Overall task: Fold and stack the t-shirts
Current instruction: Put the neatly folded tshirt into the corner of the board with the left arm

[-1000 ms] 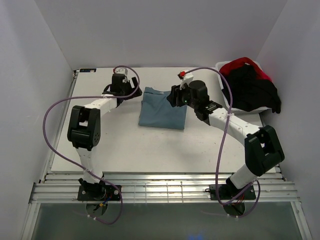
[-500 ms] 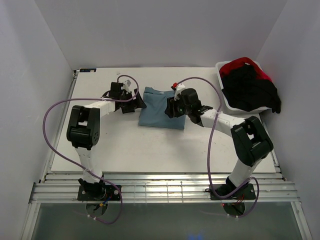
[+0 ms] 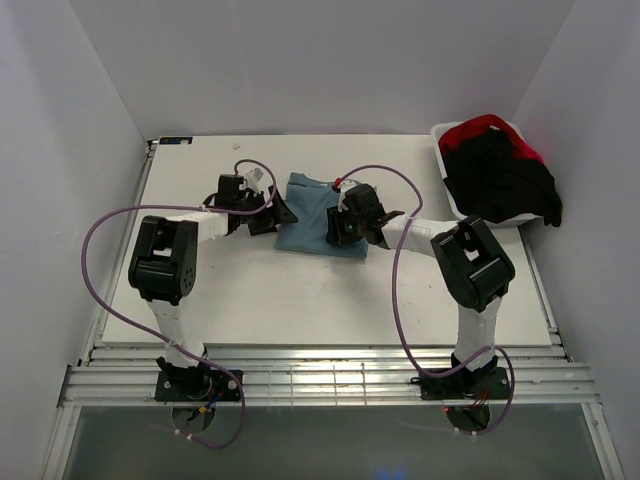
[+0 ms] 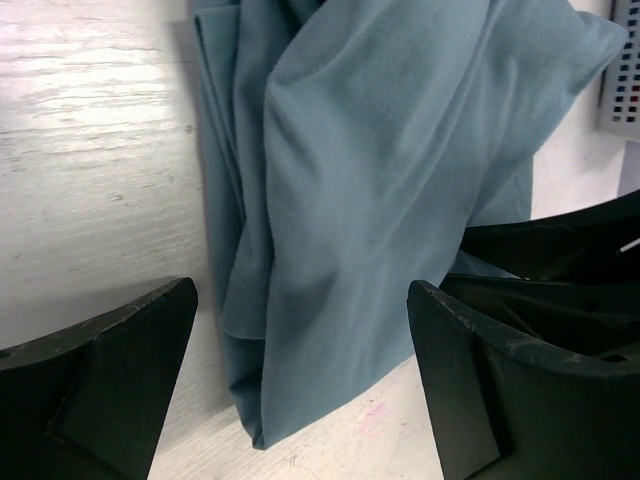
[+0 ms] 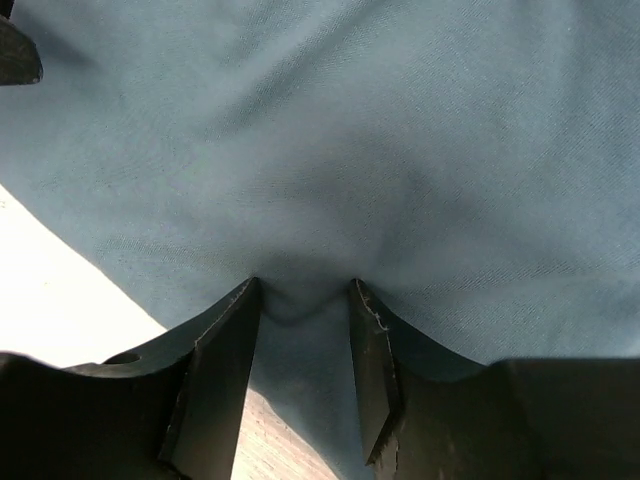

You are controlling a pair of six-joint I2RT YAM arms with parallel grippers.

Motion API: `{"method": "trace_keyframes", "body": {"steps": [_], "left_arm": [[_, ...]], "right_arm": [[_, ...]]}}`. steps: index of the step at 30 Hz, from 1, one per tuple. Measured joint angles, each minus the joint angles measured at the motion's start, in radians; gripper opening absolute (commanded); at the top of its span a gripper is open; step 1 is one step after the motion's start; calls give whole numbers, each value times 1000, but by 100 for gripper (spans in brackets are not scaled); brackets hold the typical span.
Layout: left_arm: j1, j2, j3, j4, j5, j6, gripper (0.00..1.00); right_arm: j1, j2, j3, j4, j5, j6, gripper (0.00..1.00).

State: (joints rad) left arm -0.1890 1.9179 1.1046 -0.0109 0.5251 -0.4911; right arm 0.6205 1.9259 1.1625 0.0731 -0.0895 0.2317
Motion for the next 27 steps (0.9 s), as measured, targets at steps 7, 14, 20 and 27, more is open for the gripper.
{"method": "trace_keyframes", "body": {"steps": [7,14,20,27], "left_arm": [[-3,31,2,62,58,-25,98],[-46,93,67,91,78,-46,98],[-113,142,122,122,68,-60,98],[-184,182,160,169,28,-75,98]], "right_arm": [[3,6,5,0,5,12,45],[7,7,6,0,13,21,44],[10,9,6,3,17,23,43],[11,9,6,3,20,24,43]]}}
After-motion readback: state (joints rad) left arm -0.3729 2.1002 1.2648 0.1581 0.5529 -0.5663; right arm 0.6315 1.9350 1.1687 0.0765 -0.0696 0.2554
